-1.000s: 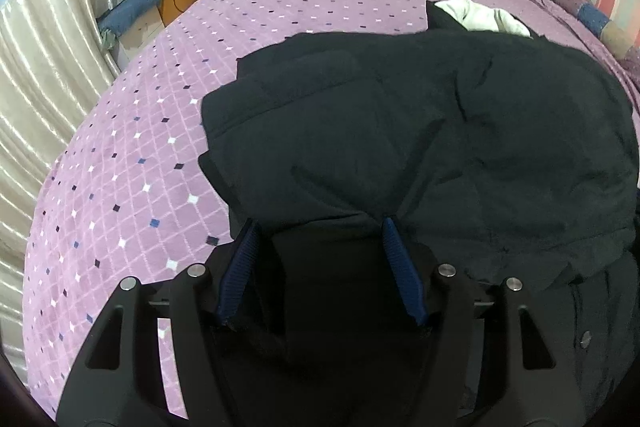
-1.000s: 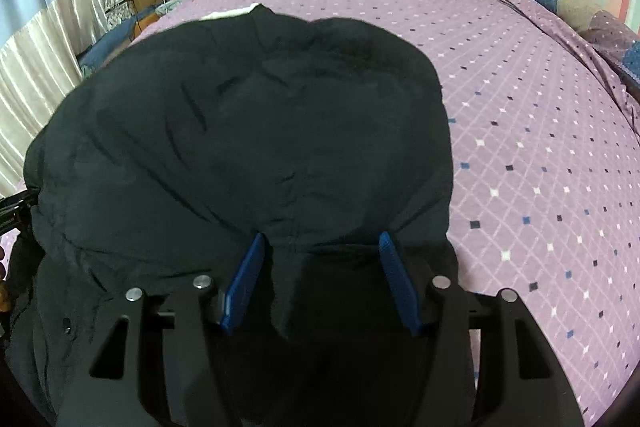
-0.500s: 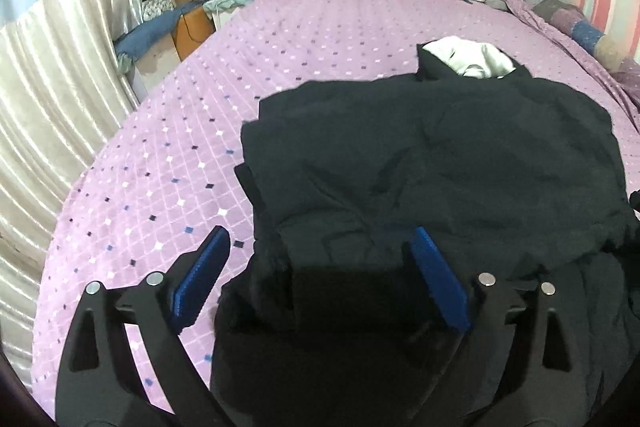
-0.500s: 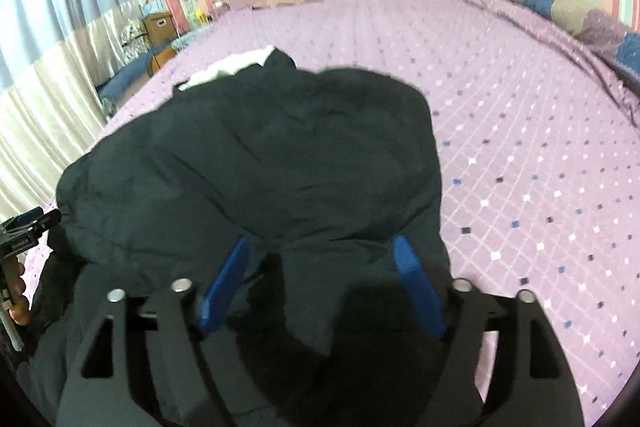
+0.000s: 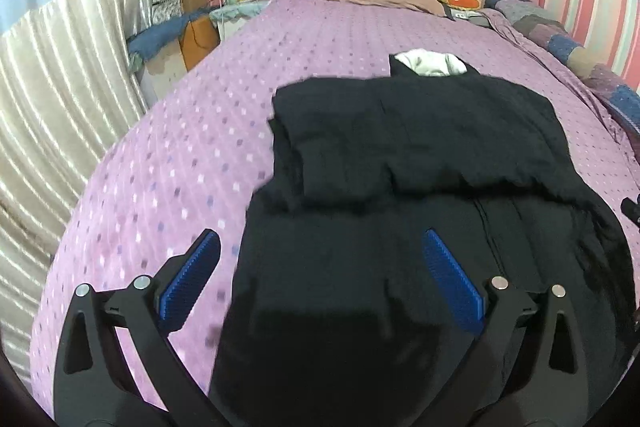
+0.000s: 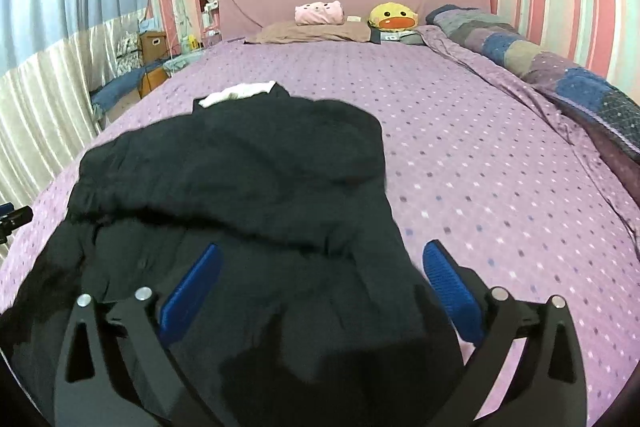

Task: Fold large clothes
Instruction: 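Smooth the folded black jacket flat with both open tools, then grasp the jacket's hem edge with the left gripper while the right gripper grasps it too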

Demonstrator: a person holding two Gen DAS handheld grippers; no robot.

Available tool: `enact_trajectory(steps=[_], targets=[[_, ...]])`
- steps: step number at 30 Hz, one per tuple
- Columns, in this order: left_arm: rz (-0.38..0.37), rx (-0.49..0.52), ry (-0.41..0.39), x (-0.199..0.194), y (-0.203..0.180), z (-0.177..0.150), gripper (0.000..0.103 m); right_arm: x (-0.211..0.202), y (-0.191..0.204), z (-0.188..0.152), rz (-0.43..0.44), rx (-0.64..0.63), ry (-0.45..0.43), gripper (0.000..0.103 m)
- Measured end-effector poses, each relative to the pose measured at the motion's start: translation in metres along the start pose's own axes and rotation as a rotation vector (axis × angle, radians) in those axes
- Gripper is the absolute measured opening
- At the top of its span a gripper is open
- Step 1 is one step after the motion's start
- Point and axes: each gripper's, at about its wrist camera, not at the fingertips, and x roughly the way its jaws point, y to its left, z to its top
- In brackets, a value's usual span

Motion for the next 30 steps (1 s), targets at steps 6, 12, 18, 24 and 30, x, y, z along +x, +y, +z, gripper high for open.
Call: enact_trajectory(steps=[6,12,18,24,30], targets=[[-0.021,-0.036,0.030,-0.029,-0.003,-0.040,0.100,-0.045,0.000,-0.034,-0.038,0.000,0.006,0.101],[-0.015,-0.040,0.036,-0.054,0.001,-0.063,0.100,-0.073,0.001,-0.056,-0.078,-0.005,0.033,0.101],[-0.022,0.000,0.059,-0.074,-0.006,-0.084,0.100,-0.101,-0.006,-0.071,-0.086,0.027,0.022,0.101],[-0.022,-0.010,0.041,-0.098,-0.006,-0.101,0.100,-0.129,-0.014,-0.091,-0.105,0.111,-0.008,0.101],[-0.014,0.011,0.010,-0.110,-0.003,-0.115,0.100,-0.139,-0.025,-0.116,-0.051,0.177,0.011,0.101]])
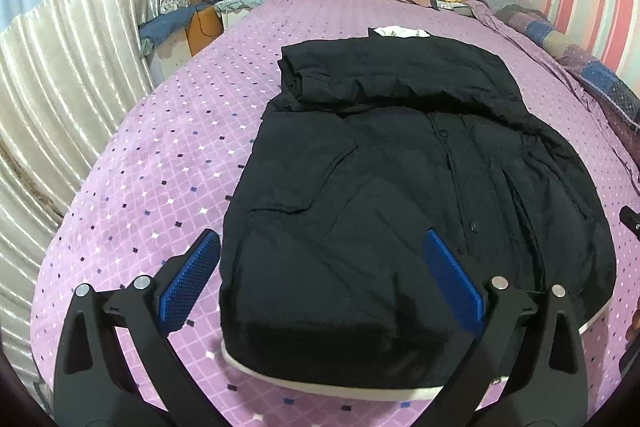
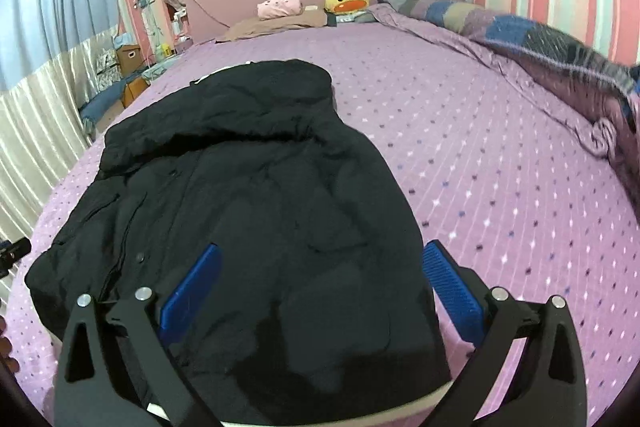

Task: Fold large clothes
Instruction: 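Grasp the jacket's hem edge with the left gripper while the right gripper grasps it too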

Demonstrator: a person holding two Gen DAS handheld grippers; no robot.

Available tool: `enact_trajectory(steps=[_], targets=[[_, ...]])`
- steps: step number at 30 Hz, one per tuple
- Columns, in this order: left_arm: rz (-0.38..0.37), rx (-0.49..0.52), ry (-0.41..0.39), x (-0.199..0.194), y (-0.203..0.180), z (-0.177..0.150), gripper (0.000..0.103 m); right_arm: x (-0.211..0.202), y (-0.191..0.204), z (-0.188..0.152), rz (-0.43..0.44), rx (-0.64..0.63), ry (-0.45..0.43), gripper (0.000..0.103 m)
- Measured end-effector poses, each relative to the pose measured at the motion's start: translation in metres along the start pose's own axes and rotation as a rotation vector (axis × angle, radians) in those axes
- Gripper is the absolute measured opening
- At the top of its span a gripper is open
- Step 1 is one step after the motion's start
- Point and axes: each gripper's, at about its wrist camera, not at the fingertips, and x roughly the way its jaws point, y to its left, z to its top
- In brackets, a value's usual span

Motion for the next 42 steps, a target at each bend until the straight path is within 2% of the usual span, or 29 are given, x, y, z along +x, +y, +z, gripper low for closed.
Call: enact_trajectory(steps=[4,9,11,15,21,24,28,31,36,37,40,42], targets=[[0.002,-0.004,-0.002,0.001,0.009,-0.007,0.100,0.000,-0.005,-0.012,-0.004,0.014,0.020,0.101],[0.011,0.008,0.052,0.012,0.022,-0.016,0.100,0.001,-0.008,-0.020,-0.031,0.001,0.065,0.101],[0.017,0.017,0.062,0.018,0.027,-0.019,0.100,-0.001,-0.010,-0.022,0.004,0.018,0.066,0.101],[0.030,0.042,0.073,0.026,0.037,-0.024,0.100,0.000,-0.010,-0.022,0.021,0.046,0.078,0.101],[-0.015,-0.008,0.098,0.047,0.062,-0.041,0.100,0.003,-0.009,-0.027,0.020,0.059,0.108,0.101],[-0.060,-0.037,0.123,0.059,0.070,-0.051,0.096,0.007,-0.003,-0.031,0.009,0.031,0.124,0.101],[-0.073,0.010,0.151,0.075,0.065,-0.062,0.090,0.012,0.004,-0.038,-0.006,-0.003,0.143,0.101],[-0.085,0.021,0.162,0.083,0.063,-0.069,0.090,0.011,0.007,-0.040,-0.009,-0.023,0.140,0.101],[-0.149,-0.057,0.201,0.092,0.070,-0.081,0.089,0.009,0.001,-0.038,-0.032,-0.059,0.124,0.101],[-0.141,-0.043,0.191,0.090,0.068,-0.084,0.085,0.010,-0.004,-0.038,-0.031,-0.056,0.130,0.101],[-0.149,0.025,0.173,0.084,0.056,-0.086,0.064,0.016,-0.017,-0.039,-0.037,-0.048,0.146,0.101],[-0.134,0.059,0.172,0.081,0.048,-0.085,0.057,0.018,-0.023,-0.040,-0.037,-0.045,0.144,0.101]])
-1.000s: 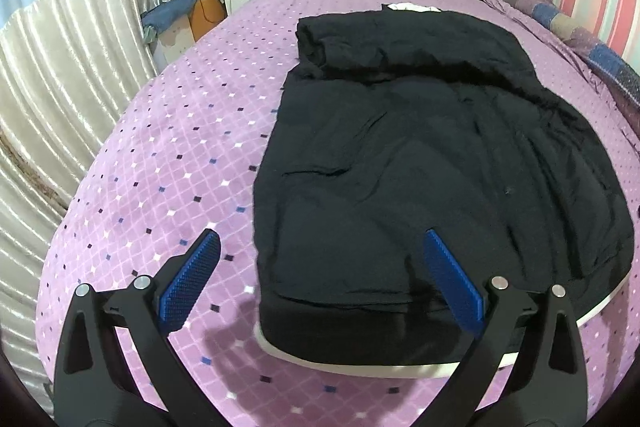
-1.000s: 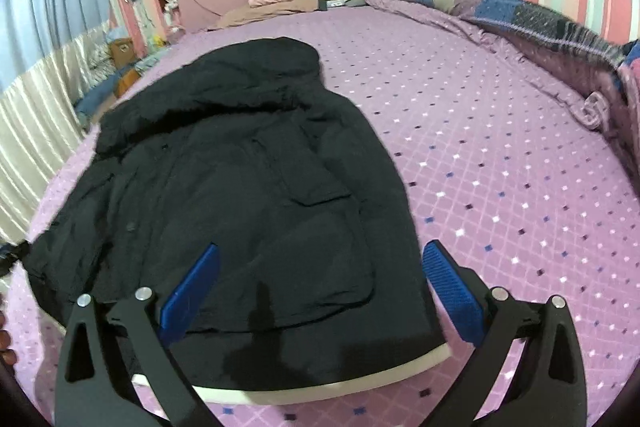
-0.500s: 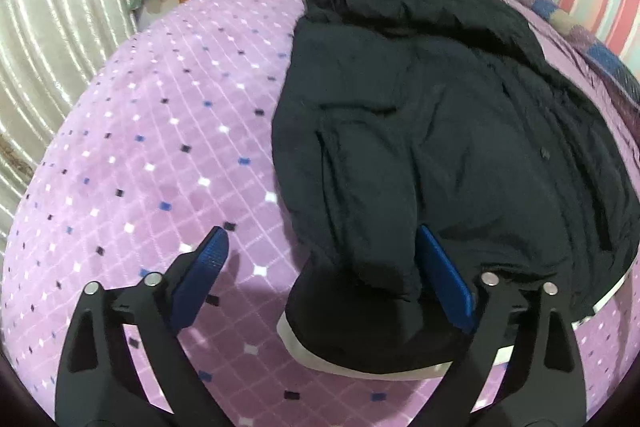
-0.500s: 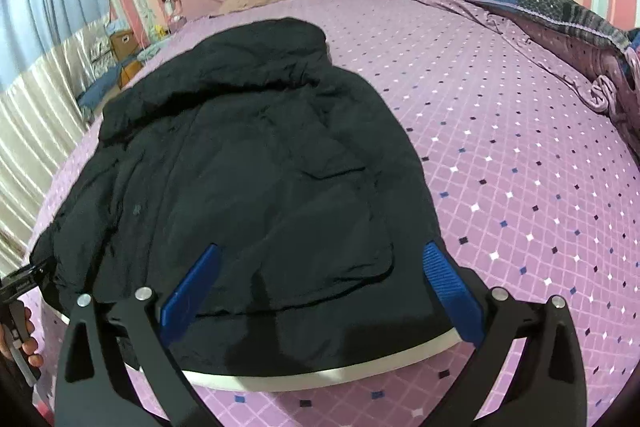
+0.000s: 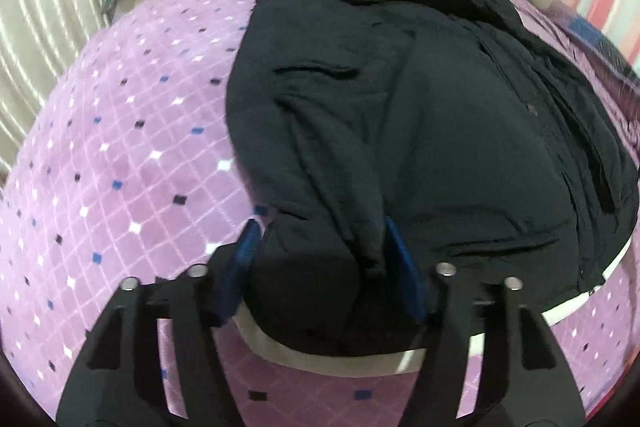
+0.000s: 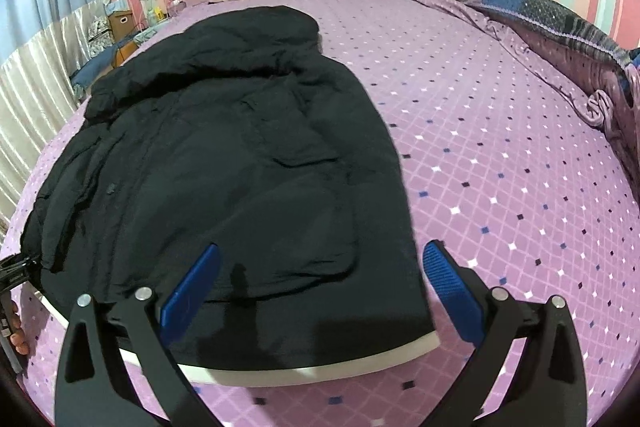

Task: Fold large clothes
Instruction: 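Grasp the jacket's hem edge with the left gripper while the right gripper grasps it too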

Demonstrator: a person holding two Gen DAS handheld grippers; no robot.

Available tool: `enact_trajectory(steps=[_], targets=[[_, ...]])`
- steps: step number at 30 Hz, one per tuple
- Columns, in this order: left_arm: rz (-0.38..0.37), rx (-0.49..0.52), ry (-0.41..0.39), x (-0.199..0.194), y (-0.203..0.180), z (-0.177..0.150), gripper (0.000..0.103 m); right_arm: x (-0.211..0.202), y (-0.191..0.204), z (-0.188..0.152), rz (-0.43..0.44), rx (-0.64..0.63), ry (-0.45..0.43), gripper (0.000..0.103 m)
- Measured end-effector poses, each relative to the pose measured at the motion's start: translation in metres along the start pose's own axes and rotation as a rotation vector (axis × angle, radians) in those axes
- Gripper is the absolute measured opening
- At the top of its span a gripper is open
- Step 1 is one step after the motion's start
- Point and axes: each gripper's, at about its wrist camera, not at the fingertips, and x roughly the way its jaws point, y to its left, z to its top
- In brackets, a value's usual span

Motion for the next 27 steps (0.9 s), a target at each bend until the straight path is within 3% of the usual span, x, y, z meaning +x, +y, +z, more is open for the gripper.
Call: enact_trajectory(steps=[5,16,18,22,27], targets=[[-0.008,0.006,0.024,-0.002,-0.003,0.005,0.043,0.011,-0.019,-0.003,0.016,0.012,0.016,0.101],[0.026,0.005,0.041,0.003,-0.014,0.011,0.041,0.039,-0.045,-0.027,0.171,0.068,0.074,0.099],[0.031,0.005,0.041,0.003,-0.015,0.011,0.041,0.046,-0.044,-0.031,0.213,0.076,0.091,0.088],[0.034,-0.003,0.045,0.004,-0.015,0.012,0.040,0.051,-0.039,-0.032,0.214,0.074,0.088,0.083],[0.031,-0.011,0.041,0.004,-0.014,0.011,0.040,0.052,-0.025,-0.029,0.231,0.056,0.087,0.057]])
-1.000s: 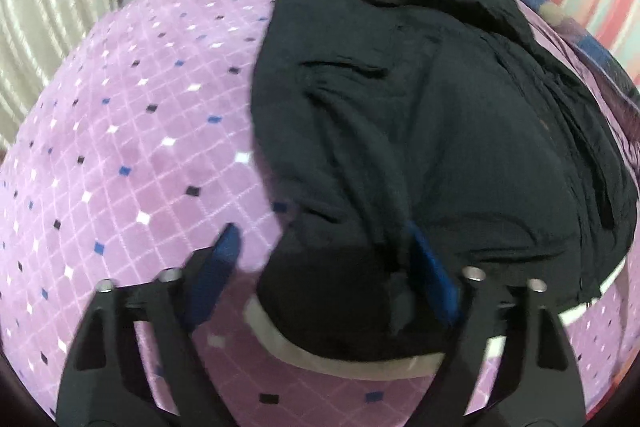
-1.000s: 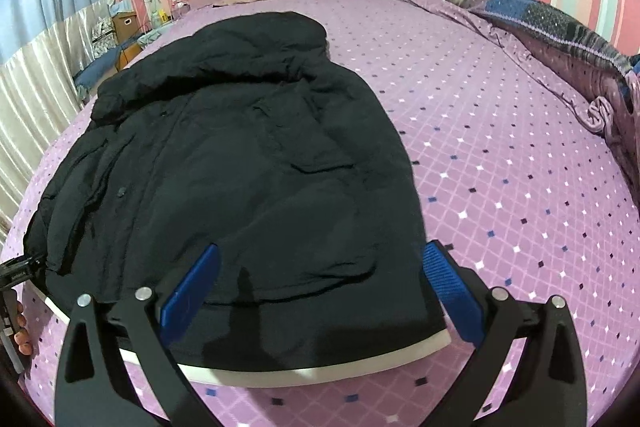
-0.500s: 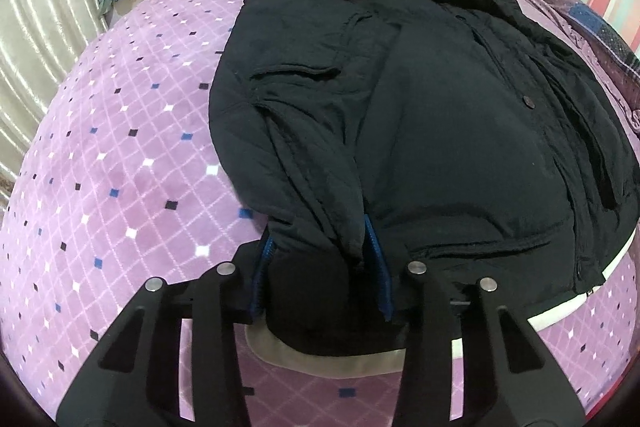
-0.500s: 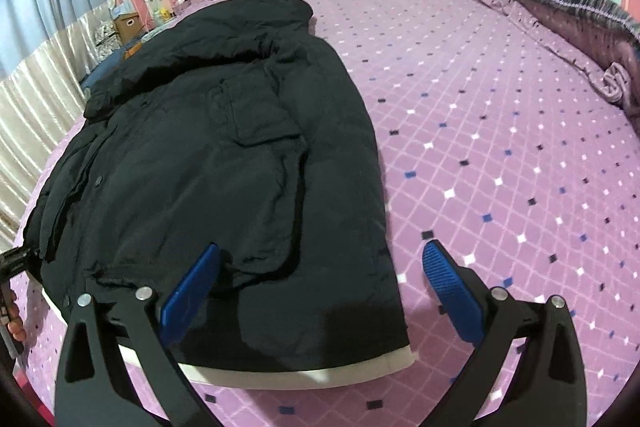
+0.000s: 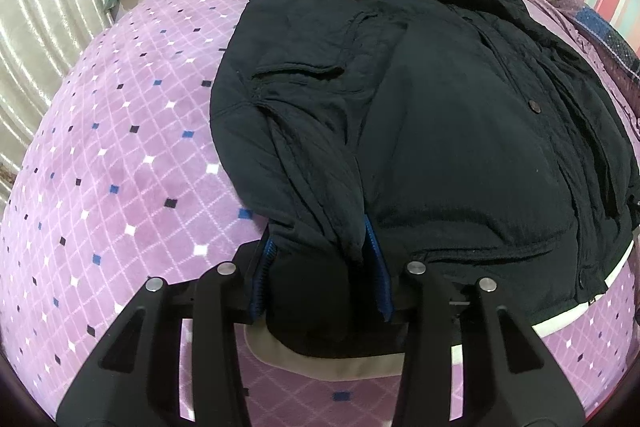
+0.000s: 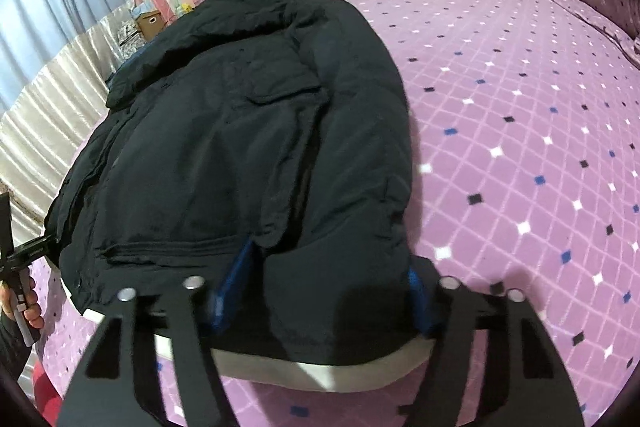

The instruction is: Fold large clothes

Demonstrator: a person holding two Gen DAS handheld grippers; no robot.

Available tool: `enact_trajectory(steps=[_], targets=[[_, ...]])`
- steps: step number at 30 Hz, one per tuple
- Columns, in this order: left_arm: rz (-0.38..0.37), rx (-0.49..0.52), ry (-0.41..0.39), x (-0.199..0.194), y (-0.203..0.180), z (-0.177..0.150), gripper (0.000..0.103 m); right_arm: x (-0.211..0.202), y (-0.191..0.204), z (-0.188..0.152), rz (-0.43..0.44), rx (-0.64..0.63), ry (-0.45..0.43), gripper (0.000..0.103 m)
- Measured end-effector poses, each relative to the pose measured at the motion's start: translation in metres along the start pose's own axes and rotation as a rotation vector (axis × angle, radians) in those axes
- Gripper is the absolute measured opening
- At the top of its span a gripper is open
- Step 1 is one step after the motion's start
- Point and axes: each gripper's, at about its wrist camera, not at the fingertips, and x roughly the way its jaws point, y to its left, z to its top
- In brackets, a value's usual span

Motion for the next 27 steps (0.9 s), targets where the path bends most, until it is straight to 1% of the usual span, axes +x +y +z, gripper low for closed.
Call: enact_trajectory(steps=[3,6,8,13,20,23,27], targets=[[-0.004,-0.006,-0.007,-0.001,0.001,-0.001,0.039,-0.002,0.006,0.001,-0.009,-0.010,-0.003,0.049],[0.004,-0.003,-0.019,-0.001,0.001,-0.002,0.039,-0.003,0.014,0.002,-0.047,-0.039,-0.010,0.045],[0.008,-0.005,-0.030,-0.001,0.001,-0.003,0.038,-0.002,0.017,0.002,-0.062,-0.042,-0.015,0.044],[-0.001,-0.021,-0.043,-0.002,0.002,-0.005,0.038,0.000,0.017,0.001,-0.070,-0.008,-0.026,0.044],[0.019,-0.023,-0.084,-0.003,-0.001,-0.011,0.038,-0.001,0.015,-0.008,-0.099,-0.005,-0.064,0.044],[0.016,-0.036,-0.095,-0.004,0.001,-0.013,0.038,-0.001,0.016,-0.010,-0.109,-0.012,-0.075,0.044],[0.023,-0.026,-0.103,-0.005,0.000,-0.014,0.038,-0.003,0.014,-0.010,-0.095,-0.006,-0.083,0.043]])
